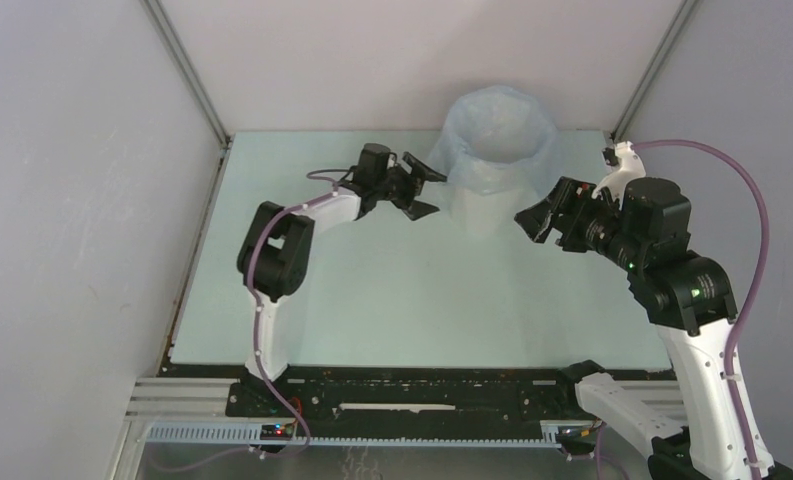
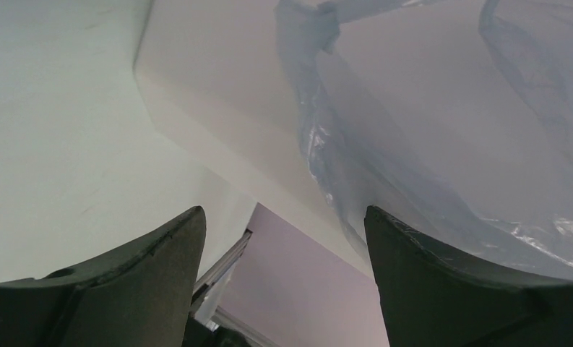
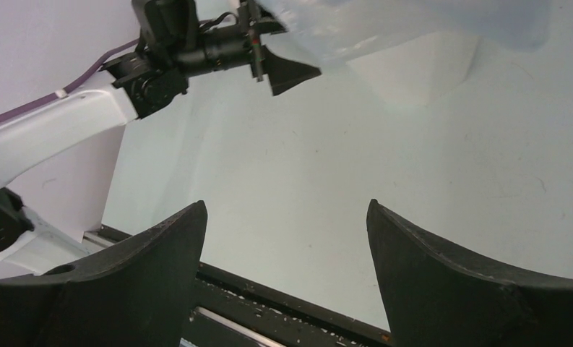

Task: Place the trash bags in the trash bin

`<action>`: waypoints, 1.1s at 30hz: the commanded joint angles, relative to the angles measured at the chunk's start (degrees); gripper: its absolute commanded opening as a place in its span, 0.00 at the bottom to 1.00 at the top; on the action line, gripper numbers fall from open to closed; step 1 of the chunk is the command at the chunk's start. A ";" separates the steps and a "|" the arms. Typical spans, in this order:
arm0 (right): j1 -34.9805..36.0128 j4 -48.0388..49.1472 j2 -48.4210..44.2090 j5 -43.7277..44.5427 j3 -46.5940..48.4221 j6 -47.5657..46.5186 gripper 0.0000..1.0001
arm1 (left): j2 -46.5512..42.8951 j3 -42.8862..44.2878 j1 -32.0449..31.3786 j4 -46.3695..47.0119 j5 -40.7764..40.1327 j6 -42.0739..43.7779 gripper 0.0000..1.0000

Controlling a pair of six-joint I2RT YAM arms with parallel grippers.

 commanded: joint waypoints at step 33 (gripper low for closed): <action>-0.43 -11.17 -7.76 1.75 17.19 1.70 1.00 | -67.35 11.93 -1.16 -38.62 -26.03 38.57 1.00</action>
